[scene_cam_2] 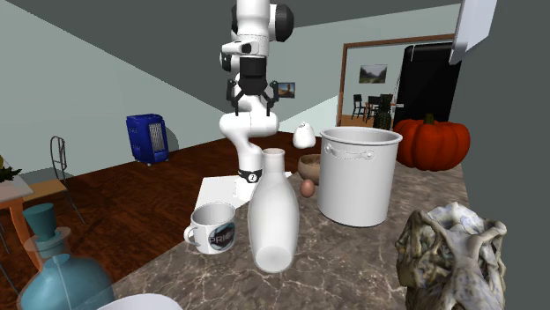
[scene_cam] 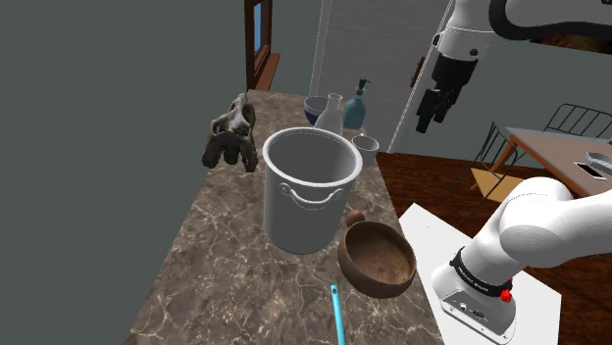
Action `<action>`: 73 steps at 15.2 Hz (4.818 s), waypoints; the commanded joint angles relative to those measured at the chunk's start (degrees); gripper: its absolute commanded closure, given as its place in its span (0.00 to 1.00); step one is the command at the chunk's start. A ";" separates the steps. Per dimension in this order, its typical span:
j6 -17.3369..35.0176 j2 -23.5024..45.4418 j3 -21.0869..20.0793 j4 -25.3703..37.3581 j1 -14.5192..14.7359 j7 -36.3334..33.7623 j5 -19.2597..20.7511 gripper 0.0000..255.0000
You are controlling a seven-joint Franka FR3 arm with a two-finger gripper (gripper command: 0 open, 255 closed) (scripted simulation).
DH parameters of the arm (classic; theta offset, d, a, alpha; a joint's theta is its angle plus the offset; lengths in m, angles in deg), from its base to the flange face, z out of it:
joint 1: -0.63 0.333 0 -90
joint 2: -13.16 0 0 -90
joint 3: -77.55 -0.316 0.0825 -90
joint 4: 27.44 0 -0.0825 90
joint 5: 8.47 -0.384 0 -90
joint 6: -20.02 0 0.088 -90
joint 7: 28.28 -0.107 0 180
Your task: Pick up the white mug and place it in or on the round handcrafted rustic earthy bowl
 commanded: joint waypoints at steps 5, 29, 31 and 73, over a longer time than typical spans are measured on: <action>7.45 6.70 1.20 -1.07 -0.48 0.81 0.95 0.00; 37.39 47.19 5.79 8.05 -2.29 4.80 1.63 0.00; 39.41 48.20 5.85 7.05 -2.36 4.85 1.61 0.00; 20.96 40.05 5.53 17.37 -2.15 5.26 1.87 1.00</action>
